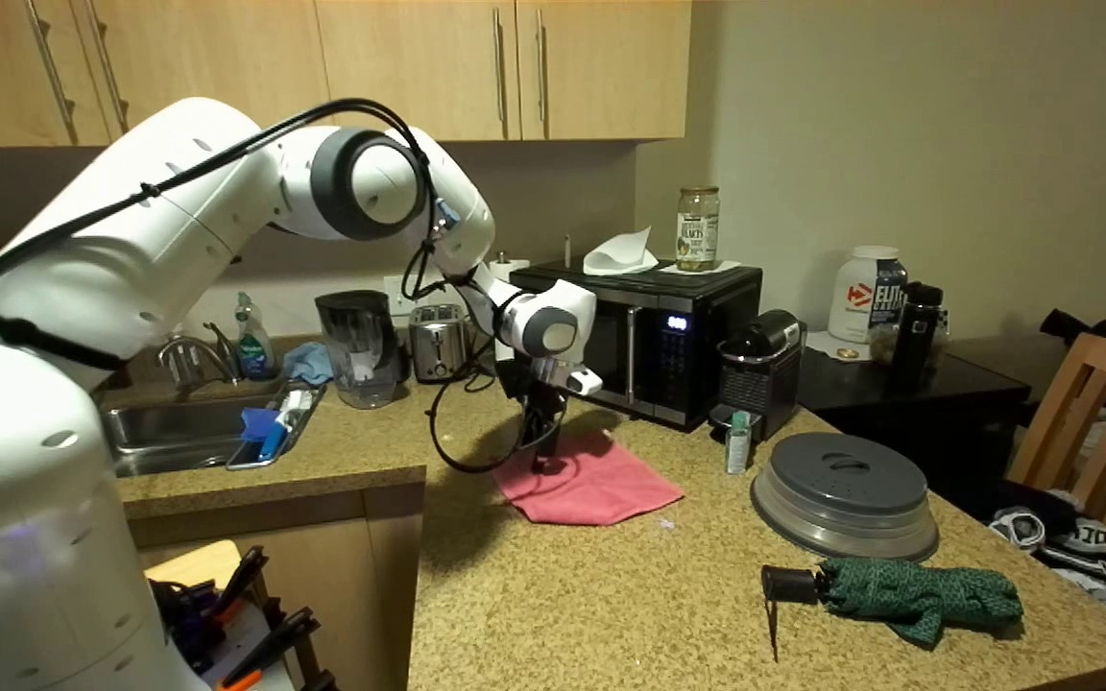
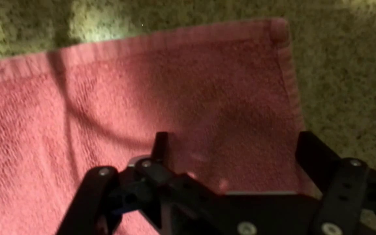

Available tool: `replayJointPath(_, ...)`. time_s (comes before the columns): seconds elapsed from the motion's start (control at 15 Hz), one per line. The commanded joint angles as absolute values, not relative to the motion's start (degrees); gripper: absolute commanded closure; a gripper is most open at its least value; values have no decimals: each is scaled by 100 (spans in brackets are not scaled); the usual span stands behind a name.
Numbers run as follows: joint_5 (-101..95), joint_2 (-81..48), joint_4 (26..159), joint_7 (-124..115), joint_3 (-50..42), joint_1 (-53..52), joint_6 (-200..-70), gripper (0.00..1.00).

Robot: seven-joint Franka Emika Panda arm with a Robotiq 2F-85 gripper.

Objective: Spread the cloth on the table

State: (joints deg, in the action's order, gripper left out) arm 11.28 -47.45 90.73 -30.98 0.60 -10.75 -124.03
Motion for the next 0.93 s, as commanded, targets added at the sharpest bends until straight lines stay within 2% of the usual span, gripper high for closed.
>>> replayJointPath(0.0,1470,-3885,10431,-3169,148,-1063,-12857,0)
replayJointPath(0.87,2549,-2639,12839,-3174,270,-917,-14189,0)
